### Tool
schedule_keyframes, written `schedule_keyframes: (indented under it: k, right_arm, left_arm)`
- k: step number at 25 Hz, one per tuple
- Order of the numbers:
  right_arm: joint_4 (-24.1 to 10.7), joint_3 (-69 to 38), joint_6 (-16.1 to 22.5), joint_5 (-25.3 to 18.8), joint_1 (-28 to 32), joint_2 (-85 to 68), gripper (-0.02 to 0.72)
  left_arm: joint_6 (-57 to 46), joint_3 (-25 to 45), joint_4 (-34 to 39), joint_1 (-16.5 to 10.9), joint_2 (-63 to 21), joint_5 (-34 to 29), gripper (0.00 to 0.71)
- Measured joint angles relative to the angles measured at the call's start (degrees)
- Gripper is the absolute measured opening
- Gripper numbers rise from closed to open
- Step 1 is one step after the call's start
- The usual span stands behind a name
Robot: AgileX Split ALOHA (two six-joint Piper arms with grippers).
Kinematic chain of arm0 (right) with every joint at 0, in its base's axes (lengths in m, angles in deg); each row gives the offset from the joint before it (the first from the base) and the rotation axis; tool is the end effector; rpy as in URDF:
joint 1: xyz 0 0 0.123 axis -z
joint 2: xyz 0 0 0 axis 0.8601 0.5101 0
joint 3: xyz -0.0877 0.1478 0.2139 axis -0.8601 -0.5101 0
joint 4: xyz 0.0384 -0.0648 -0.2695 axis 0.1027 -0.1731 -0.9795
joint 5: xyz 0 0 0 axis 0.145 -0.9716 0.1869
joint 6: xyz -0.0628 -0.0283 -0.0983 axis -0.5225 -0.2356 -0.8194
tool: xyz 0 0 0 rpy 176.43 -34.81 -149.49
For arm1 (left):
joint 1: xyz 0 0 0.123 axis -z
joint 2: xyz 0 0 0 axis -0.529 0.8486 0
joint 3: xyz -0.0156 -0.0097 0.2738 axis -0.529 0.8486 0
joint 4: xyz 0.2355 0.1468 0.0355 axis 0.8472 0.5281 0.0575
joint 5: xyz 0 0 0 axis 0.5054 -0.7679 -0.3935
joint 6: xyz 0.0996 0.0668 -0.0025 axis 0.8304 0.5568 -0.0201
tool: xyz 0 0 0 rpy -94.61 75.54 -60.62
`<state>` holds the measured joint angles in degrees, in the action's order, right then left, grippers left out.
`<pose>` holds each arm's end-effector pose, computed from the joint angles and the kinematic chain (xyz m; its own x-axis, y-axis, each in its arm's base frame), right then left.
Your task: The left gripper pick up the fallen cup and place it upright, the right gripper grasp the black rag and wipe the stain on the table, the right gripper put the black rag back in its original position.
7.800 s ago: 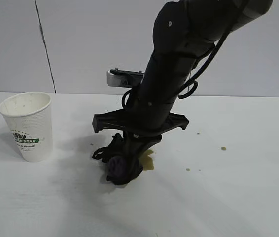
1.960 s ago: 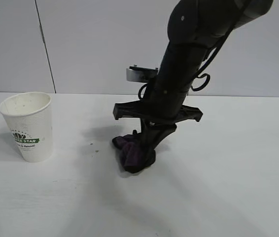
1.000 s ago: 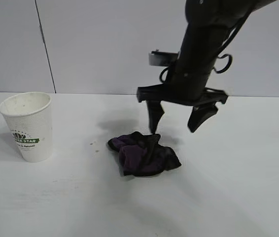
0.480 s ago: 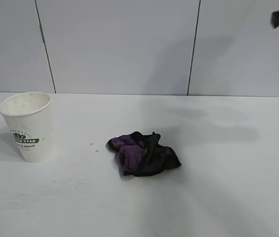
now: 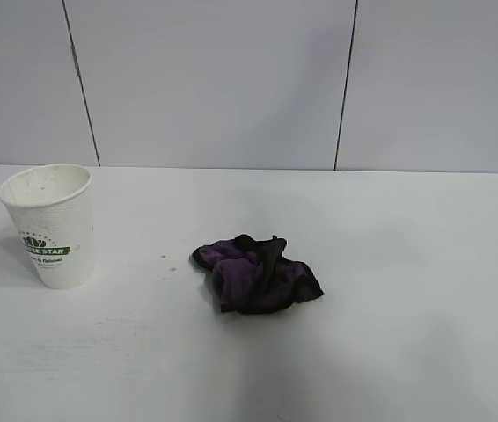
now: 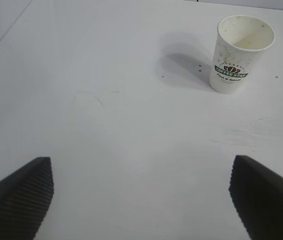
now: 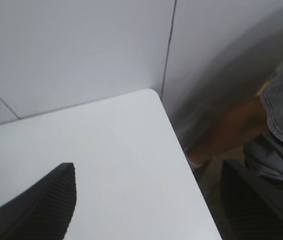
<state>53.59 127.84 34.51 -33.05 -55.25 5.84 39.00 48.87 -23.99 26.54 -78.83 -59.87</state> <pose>0.1411 -0.0389 0.5075 -0.4189 0.1226 -0.8997 0.3233 0.9461 -0.0216 0.0527 0.0035 0.2647 -0.5209 -0.0304 -0.8531 -0.0739 0.9972 0.0096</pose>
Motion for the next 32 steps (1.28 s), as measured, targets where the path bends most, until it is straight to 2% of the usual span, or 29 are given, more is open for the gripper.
schedule_keyframes:
  k: [5, 8, 13, 16, 20, 26, 32]
  right_arm:
    - [6.9, -1.7, -1.9, -1.7, -0.3, -20.7, 0.545]
    - [9.3, -6.5, -2.5, -1.8, -0.3, -32.8, 0.545]
    - [10.0, -21.9, -2.7, -1.8, -0.3, -48.6, 0.545]
    - [10.2, -33.1, -2.7, -1.5, -0.3, -50.8, 0.545]
    - [10.5, -45.8, -2.7, 2.7, -2.4, -50.5, 0.545]
    - [10.1, -56.2, -2.7, 7.6, -5.4, -50.5, 0.545]
    - [10.0, -60.5, -2.7, 8.0, -6.4, -50.3, 0.545]
  left_arm:
    - [0.0, 0.0, 0.0, 0.0, 0.0, 0.0, 0.687]
    - [0.0, 0.0, 0.0, 0.0, 0.0, 0.0, 0.687]
    - [0.0, 0.0, 0.0, 0.0, 0.0, 0.0, 0.687]
    - [0.0, 0.0, 0.0, 0.0, 0.0, 0.0, 0.687]
    - [0.0, 0.0, 0.0, 0.0, 0.0, 0.0, 0.687]
    - [0.0, 0.0, 0.0, 0.0, 0.0, 0.0, 0.687]
    - [0.0, 0.0, 0.0, 0.0, 0.0, 0.0, 0.687]
